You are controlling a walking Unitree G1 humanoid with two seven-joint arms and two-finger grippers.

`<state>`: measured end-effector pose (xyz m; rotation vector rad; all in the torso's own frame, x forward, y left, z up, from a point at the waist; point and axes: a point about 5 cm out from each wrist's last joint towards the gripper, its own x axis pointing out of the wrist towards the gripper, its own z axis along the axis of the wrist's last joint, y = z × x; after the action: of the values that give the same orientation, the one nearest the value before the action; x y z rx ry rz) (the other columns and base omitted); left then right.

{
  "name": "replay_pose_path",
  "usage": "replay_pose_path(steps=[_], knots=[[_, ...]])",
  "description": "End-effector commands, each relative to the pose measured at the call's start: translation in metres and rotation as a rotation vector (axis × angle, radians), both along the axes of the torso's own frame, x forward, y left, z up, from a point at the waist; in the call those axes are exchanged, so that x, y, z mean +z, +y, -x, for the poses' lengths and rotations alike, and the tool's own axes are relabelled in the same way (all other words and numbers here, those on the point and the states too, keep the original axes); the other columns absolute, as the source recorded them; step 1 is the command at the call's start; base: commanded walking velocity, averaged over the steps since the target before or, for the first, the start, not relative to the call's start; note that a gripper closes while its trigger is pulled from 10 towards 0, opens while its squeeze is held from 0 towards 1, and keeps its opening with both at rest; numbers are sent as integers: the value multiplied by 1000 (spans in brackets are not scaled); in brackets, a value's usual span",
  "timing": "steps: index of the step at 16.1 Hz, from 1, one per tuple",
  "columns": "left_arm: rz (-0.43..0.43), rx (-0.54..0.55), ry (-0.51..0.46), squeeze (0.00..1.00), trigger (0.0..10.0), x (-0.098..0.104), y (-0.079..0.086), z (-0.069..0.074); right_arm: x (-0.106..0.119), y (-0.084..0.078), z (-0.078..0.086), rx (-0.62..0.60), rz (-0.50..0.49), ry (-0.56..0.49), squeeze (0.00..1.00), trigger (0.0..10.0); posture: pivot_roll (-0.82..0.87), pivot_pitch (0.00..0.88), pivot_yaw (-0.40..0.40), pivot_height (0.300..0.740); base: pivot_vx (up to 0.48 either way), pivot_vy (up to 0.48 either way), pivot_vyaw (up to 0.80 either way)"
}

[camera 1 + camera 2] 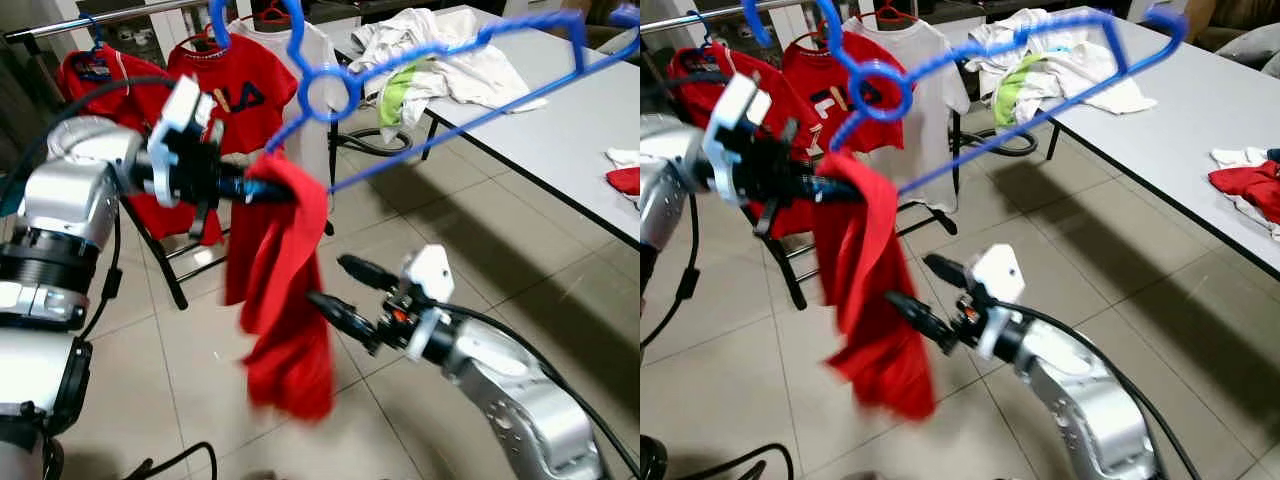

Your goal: Hang hanger

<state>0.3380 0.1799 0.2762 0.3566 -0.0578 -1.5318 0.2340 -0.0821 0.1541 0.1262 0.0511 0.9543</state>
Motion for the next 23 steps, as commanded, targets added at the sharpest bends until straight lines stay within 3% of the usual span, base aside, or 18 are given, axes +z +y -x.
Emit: replay_pose_path(steps=[1,5,6,7,10,13,15,18,20,21,22,23], knots=[[9,40,-53,0,0,9,2,-2,3,6,-2,-16,-3,-3,1000,10000,35,31,81,740,0,0,0],[0,151,-99,0,0,9,1,-9,8,25,-7,-25,-49,-9,1000,10000,51,30,74,740,0,0,0],[2,163,-107,0,0,9,0,-9,9,27,-7,-19,-55,-12,584,10000,53,29,73,740,0,0,0],[-5,189,-122,0,0,7,0,-11,11,30,-5,9,-64,-20,0,10000,57,31,71,740,0,0,0],[30,235,-132,0,0,5,-1,-16,2,23,-5,6,7,-16,0,10000,52,37,72,740,0,0,0],[81,211,-96,0,0,4,-6,-16,-16,31,-26,-126,75,38,0,10000,51,42,76,740,0,0,0],[89,197,-91,0,0,3,-9,-15,-16,40,-33,-142,76,34,0,10000,54,42,76,740,0,0,0],[70,223,-106,0,0,4,-9,-14,-1,53,-41,-126,2,8,0,10000,62,41,68,740,0,0,0],[46,251,-114,0,0,4,-7,-15,7,59,-38,-80,-30,-40,0,7451,65,42,64,740,0,0,0],[44,258,-112,0,0,4,-9,-15,10,61,-37,-55,-43,-56,0,4588,67,41,63,740,0,0,0],[51,263,-111,0,0,5,-11,-14,11,64,-36,-31,-46,-63,0,3137,67,42,63,740,0,0,0],[66,268,-111,0,0,7,-13,-14,8,68,-34,2,-38,-53,0,0,70,43,62,740,0,0,0]])
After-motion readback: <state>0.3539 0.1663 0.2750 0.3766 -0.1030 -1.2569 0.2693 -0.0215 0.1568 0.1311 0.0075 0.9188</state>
